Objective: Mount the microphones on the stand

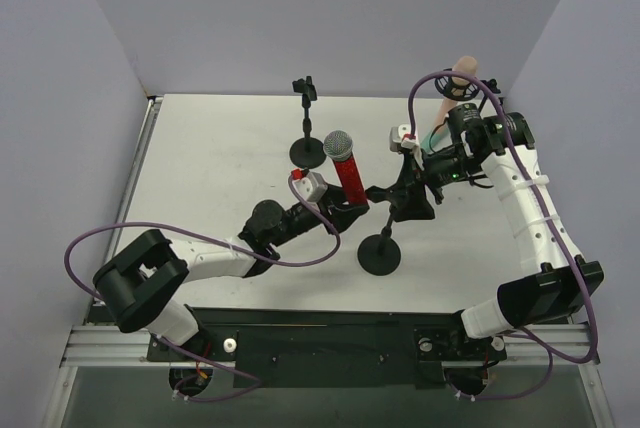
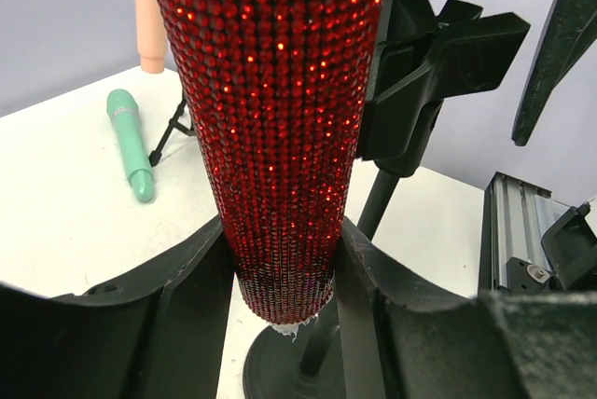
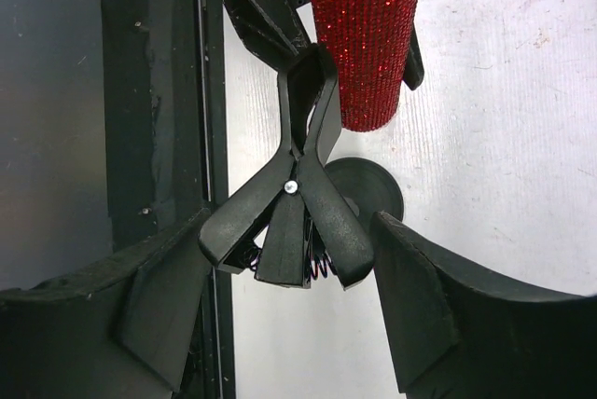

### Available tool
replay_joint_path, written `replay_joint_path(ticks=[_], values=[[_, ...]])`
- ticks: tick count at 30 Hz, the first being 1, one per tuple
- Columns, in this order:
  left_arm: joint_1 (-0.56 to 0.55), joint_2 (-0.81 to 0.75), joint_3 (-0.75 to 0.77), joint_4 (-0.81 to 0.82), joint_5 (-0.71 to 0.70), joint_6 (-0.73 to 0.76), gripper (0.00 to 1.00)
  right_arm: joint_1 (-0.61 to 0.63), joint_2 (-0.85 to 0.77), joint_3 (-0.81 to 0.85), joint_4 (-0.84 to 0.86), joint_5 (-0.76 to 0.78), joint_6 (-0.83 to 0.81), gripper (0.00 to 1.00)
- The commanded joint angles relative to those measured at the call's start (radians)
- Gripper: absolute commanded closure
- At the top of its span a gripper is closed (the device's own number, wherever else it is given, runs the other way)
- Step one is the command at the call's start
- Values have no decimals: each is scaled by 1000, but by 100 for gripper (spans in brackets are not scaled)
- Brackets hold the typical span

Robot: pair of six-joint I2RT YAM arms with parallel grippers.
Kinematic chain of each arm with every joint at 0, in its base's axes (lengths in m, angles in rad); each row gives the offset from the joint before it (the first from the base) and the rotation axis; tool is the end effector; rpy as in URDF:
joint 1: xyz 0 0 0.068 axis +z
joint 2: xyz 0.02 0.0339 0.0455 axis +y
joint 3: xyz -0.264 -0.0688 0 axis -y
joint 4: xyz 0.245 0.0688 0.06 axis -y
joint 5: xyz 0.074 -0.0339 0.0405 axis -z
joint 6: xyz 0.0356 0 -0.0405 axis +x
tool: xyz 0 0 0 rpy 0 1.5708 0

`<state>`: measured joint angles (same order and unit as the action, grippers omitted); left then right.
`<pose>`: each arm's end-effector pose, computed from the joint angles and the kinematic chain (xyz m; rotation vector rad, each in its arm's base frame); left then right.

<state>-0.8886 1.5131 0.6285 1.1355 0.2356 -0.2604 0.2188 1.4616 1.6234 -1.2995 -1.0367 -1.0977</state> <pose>0.1900 -0.2471 0.2525 0.6357 1.2658 -1.1196 0.2491 0.0868 0.3910 -1.5441 1.5512 0.9177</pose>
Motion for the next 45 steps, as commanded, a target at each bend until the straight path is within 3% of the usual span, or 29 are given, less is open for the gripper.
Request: replay_joint_path(ticks=[1, 4, 6, 7, 9, 13, 18, 20, 24, 30, 34, 39, 45], values=[[2, -50, -13, 84, -27, -11, 100, 1, -10, -8, -95, -5, -10, 37], [2, -59, -29, 84, -30, -11, 100, -4, -10, -7, -95, -6, -10, 44], [2, -62, -30, 84, -18, -11, 100, -4, -9, -5, -96, -8, -11, 61], [2, -63, -30, 84, -1, -14, 100, -4, -9, -5, -96, -8, -13, 77], [0, -54, -23, 84, 30, -17, 100, -4, -9, -4, -103, -11, -22, 88], [-4, -25, 3, 75, 60, -28, 100, -2, -6, -7, -112, -16, -31, 97], [-23, 24, 42, 67, 85, -34, 100, -4, -6, -8, -113, -16, -33, 98], [-24, 32, 36, 87, 74, -45, 100, -6, -4, -5, -112, -14, -24, 92], [-23, -19, -30, 109, -17, -36, 100, -19, -47, -19, -113, -5, 12, 45], [-15, -112, -82, 34, -44, -5, 100, -9, -171, -106, -8, 78, 119, 19], [-7, -143, -93, -8, -47, 12, 100, 48, -246, -177, 155, 154, 281, 10], [0, -149, -96, -13, -44, 10, 100, 145, -293, -238, 451, 352, 544, 7], [-1, -149, -101, -11, -50, 7, 100, 189, -320, -281, 584, 500, 716, 3]])
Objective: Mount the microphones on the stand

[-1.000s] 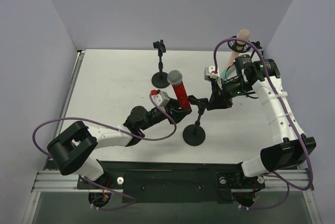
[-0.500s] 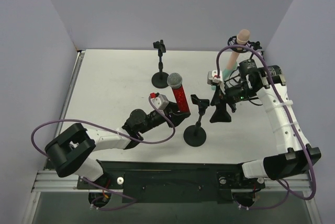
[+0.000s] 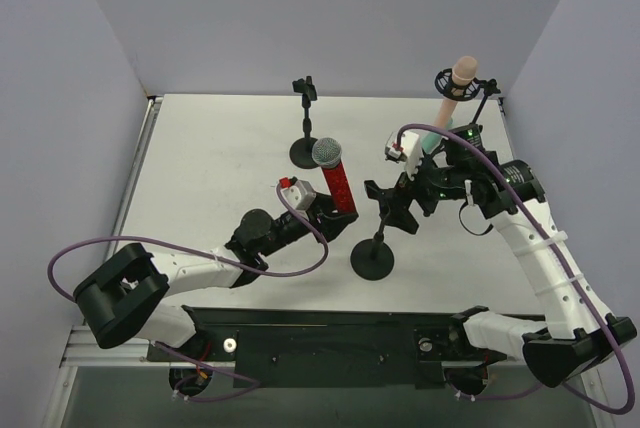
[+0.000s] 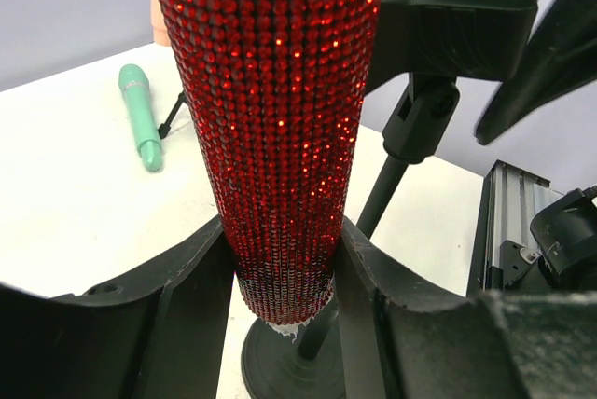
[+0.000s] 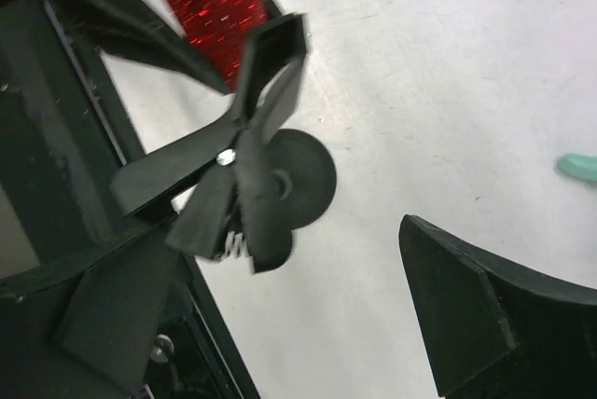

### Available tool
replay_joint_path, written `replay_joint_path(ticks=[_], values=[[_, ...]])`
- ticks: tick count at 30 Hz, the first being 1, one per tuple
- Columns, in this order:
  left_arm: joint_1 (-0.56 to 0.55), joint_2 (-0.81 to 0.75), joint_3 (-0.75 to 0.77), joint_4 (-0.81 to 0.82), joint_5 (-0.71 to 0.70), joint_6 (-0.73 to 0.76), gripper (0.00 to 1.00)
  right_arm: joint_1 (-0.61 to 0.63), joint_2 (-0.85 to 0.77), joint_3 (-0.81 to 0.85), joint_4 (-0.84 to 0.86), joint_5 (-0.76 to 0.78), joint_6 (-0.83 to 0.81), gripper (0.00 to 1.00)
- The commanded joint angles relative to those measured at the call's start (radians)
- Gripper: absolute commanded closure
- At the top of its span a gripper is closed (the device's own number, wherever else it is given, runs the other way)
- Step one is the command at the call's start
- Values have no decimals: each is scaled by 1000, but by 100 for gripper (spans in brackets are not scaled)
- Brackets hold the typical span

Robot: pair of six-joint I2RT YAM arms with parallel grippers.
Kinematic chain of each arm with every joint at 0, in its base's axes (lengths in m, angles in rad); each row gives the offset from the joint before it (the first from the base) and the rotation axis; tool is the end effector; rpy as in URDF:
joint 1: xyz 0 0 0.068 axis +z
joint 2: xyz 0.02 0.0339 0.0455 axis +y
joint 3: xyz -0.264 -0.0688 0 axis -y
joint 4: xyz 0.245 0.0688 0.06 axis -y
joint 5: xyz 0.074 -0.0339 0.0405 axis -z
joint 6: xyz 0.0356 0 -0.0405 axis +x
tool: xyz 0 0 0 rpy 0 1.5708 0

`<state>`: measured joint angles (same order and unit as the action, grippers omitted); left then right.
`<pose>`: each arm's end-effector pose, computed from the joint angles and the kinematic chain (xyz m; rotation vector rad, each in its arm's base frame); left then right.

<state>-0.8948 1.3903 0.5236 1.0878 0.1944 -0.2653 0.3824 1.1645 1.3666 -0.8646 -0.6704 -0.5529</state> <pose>0.1718 -0.2252 0.2492 0.6091 1.3074 -1.0974 0.1995 0.1041 0.4013 -1.2713 1.7215 0.6445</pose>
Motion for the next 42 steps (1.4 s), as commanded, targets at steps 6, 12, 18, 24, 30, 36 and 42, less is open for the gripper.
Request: replay_joint_path(ticks=[6, 12, 18, 24, 30, 36, 42], values=[[8, -10, 12, 40, -7, 15, 100, 59, -45, -58, 228, 190, 283, 4], [8, -19, 6, 41, -12, 17, 100, 61, -63, -49, 185, 60, 291, 6], [10, -60, -23, 31, -24, 26, 100, 44, -94, -106, 190, 136, 306, 7], [10, -152, -79, -9, -42, 35, 100, -66, -141, -280, 338, 158, 377, 17], [7, -279, -146, -106, -41, 37, 100, -160, -163, -377, 333, -126, 190, 14], [4, -460, -214, -250, -76, 47, 100, -140, -149, -639, 439, -310, -194, 7], [-1, -623, -249, -396, -122, 43, 100, -53, -126, -702, 726, -259, -29, 9]])
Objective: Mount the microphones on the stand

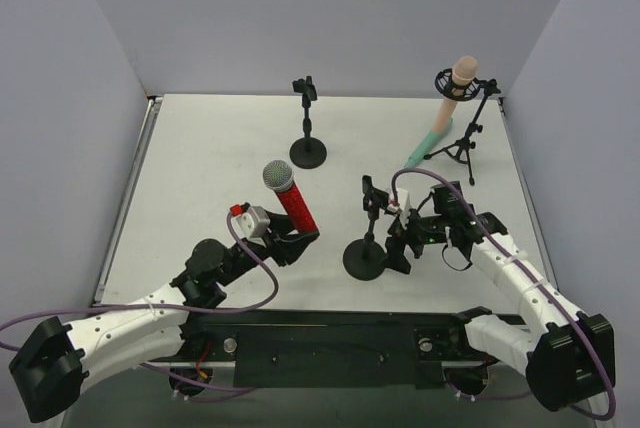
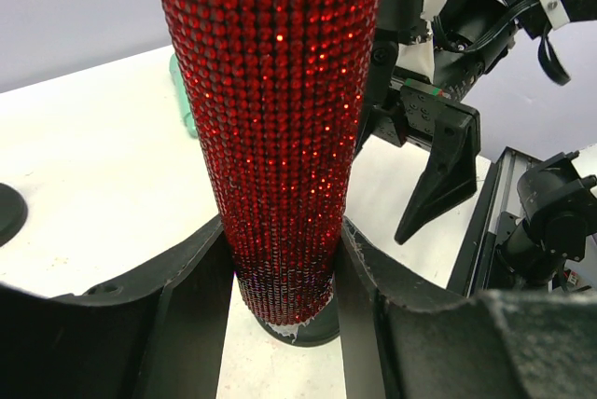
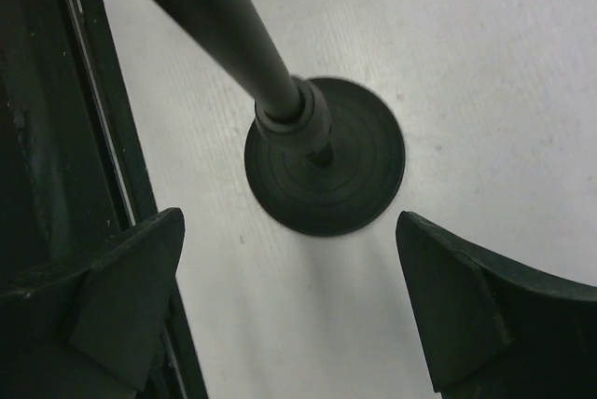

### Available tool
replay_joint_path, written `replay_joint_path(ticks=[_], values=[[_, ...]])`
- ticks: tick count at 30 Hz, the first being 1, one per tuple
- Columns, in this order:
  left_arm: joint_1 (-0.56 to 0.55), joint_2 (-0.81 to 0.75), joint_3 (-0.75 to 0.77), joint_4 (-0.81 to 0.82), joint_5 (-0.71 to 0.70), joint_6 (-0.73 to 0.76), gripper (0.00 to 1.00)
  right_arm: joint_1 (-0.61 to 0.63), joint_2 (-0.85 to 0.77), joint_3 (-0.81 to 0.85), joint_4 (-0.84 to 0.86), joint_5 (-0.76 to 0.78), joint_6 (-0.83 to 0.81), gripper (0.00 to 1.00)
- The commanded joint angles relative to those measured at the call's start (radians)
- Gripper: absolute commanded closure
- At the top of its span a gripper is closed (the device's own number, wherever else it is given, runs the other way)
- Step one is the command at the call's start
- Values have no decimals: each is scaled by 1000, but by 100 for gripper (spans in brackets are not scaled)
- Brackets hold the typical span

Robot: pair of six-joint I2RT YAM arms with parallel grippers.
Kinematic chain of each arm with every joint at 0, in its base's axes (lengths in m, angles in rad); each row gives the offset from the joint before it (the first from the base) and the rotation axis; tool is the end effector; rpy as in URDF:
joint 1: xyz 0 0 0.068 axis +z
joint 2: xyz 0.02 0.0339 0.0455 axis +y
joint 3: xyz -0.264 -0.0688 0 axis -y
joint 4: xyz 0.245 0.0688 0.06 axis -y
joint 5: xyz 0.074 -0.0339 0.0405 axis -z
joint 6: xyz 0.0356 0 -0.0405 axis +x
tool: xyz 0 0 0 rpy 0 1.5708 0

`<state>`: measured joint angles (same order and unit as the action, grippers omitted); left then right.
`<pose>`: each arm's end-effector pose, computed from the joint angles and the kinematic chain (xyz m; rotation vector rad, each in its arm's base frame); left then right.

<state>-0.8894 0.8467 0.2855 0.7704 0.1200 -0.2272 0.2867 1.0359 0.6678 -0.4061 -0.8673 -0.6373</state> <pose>0.1173 -0.1514 0.2544 0.5669 1.3218 -1.0111 0.1889 0.0840 0.2406 -1.3037 1.6992 0.8042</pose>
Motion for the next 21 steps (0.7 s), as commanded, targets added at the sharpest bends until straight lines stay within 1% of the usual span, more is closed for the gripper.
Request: replay_joint_path(ticks=[1, 2, 3, 4, 5, 8, 11, 15, 16, 17, 19, 20, 21], values=[[-9, -104, -16, -83, -51, 3, 100, 49, 9, -7, 303, -52, 89, 10], [-11, -113, -23, -94, -66, -1, 100, 51, 12, -8, 379, -50, 166, 11], [-14, -135, -26, -100, -69, -4, 100, 51, 15, -8, 397, -42, 197, 12], [-19, -143, -32, -105, -83, -6, 100, 49, 13, -5, 462, -41, 249, 13], [-20, -156, -32, -109, -89, -8, 100, 46, 9, -2, 478, -47, 269, 13], [-28, -170, -31, -128, -105, -4, 100, 43, 0, 24, 483, -79, 342, 18], [-28, -175, -23, -137, -108, 2, 100, 45, -7, 50, 522, -95, 421, 22], [-29, -170, -6, -151, -106, 3, 100, 45, -4, 59, 570, -116, 514, 32], [-29, -167, -6, -151, -106, 3, 100, 45, 1, 56, 581, -134, 521, 38], [-29, -166, -5, -151, -108, 2, 100, 46, 3, 53, 587, -142, 515, 41], [-29, -166, -2, -151, -108, 2, 100, 46, 9, 58, 578, -150, 501, 62], [-29, -164, -2, -151, -108, 0, 100, 46, 13, 64, 557, -156, 489, 67], [-29, -164, 0, -151, -108, -1, 100, 46, 16, 78, 541, -160, 463, 76]])
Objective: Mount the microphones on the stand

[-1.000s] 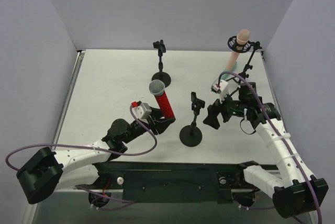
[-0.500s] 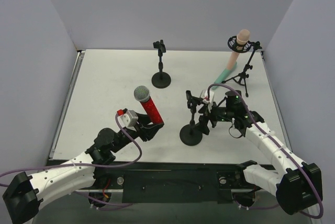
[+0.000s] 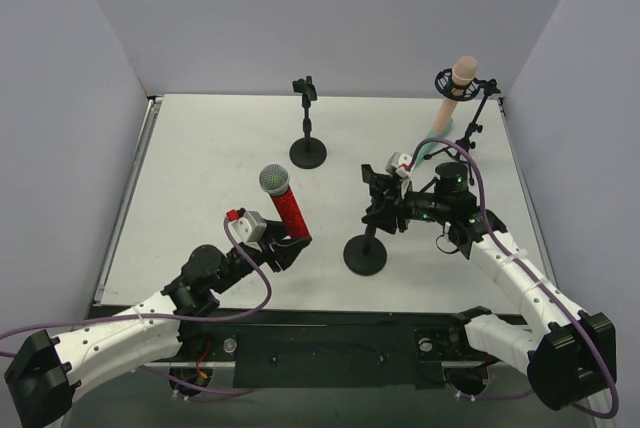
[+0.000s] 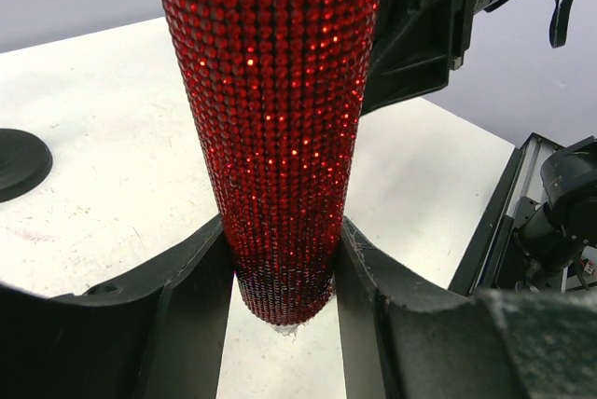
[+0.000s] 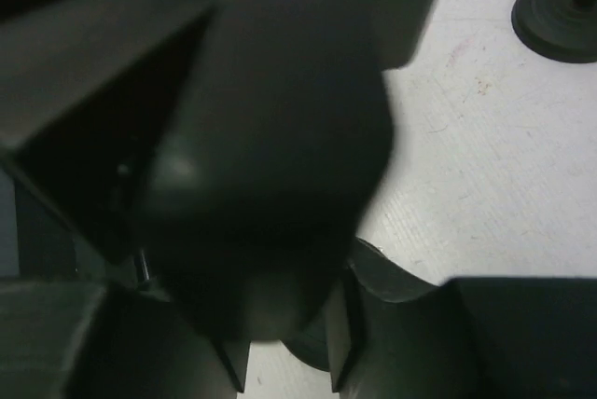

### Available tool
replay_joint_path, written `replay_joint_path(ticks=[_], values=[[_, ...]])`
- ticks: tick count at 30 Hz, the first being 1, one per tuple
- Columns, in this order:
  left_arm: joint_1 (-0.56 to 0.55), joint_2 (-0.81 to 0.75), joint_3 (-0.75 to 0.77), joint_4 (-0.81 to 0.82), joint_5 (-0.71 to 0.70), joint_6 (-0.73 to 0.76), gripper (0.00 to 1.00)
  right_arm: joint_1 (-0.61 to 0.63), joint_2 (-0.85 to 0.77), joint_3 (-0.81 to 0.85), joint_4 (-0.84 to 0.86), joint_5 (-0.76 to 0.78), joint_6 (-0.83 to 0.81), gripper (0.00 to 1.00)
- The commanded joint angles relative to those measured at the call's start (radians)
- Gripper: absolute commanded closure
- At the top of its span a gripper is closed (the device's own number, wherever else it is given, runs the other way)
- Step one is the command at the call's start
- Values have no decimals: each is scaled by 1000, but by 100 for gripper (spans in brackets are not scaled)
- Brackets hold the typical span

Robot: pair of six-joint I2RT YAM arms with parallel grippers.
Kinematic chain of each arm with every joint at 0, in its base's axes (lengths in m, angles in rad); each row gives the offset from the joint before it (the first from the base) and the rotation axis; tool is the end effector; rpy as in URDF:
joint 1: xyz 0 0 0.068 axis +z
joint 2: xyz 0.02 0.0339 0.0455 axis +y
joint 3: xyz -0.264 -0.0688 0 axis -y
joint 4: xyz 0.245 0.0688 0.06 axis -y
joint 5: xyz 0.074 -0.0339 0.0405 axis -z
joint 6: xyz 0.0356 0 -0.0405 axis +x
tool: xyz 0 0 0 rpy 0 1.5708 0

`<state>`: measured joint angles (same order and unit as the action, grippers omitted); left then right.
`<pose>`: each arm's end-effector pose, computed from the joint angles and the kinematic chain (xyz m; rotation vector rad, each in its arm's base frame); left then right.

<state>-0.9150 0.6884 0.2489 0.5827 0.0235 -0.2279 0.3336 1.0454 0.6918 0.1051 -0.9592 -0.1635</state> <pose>0.1041 -0.1367 0.2469 0.5238 1.4039 -0.9504 0.2075 0.1028 0.2901 -1.0752 1.4653 0.9844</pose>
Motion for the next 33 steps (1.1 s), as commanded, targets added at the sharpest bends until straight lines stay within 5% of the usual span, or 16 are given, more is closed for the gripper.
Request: replay_joint_path(ticks=[1, 4, 7, 15, 27, 33], values=[[-4, -4, 38, 36, -11, -1, 100, -2, 13, 63, 1, -85, -28, 81], [-4, -6, 52, 19, -11, 7, 100, -5, 51, 141, -102, -151, -166, 91], [-4, -7, 64, 3, -7, 15, 100, -13, 128, 312, -409, -272, -380, 93], [-8, -43, 81, -60, -14, 28, 100, 39, 531, 926, -1662, -308, -1686, 92], [-10, -53, 84, -89, -59, 41, 100, 42, 719, 928, -1677, -400, -1768, 84], [-10, -56, 82, -89, -57, 44, 100, -50, 717, 850, -1677, -438, -1783, 50]])
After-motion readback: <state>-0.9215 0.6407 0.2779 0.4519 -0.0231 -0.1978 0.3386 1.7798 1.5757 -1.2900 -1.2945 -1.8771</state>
